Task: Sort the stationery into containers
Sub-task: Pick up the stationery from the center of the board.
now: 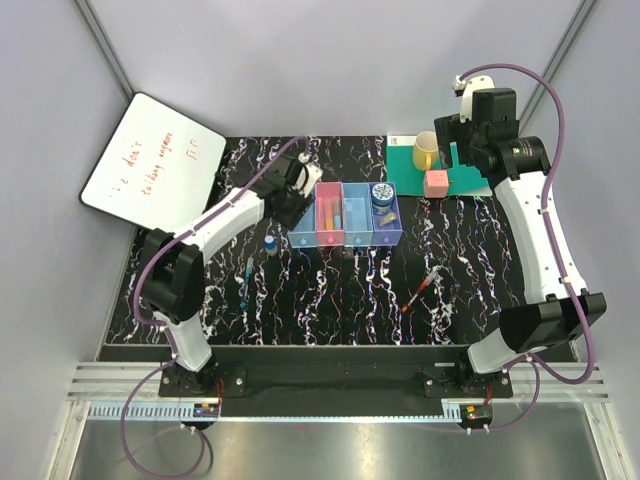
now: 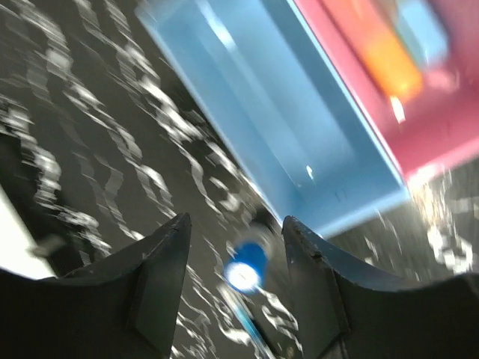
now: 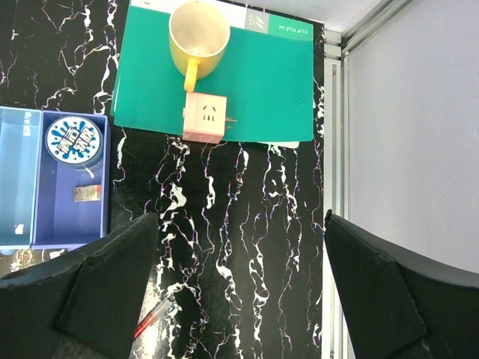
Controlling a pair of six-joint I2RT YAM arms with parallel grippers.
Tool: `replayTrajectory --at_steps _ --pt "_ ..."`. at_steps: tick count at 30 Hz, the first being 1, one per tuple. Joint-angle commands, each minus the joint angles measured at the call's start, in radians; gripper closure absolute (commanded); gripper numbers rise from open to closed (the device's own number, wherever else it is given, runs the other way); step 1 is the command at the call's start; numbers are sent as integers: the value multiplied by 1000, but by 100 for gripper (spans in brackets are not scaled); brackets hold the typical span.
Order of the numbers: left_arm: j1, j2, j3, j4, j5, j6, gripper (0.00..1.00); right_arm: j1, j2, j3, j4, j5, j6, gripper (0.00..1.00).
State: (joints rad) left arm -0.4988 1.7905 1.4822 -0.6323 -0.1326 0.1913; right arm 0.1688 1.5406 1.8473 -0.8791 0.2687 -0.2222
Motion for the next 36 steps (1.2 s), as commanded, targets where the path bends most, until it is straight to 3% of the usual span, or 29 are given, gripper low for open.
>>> replayTrajectory --at_steps 1,24,36 --pt "-12 -49 -56 -1 74 11 43 -5 -11 36 31 -8 -16 0" --pt "55 -105 -229 19 57 68 43 -6 -13 49 14 -37 -8 0" --pt "75 -71 -224 19 64 100 50 -5 -23 53 5 -59 7 0"
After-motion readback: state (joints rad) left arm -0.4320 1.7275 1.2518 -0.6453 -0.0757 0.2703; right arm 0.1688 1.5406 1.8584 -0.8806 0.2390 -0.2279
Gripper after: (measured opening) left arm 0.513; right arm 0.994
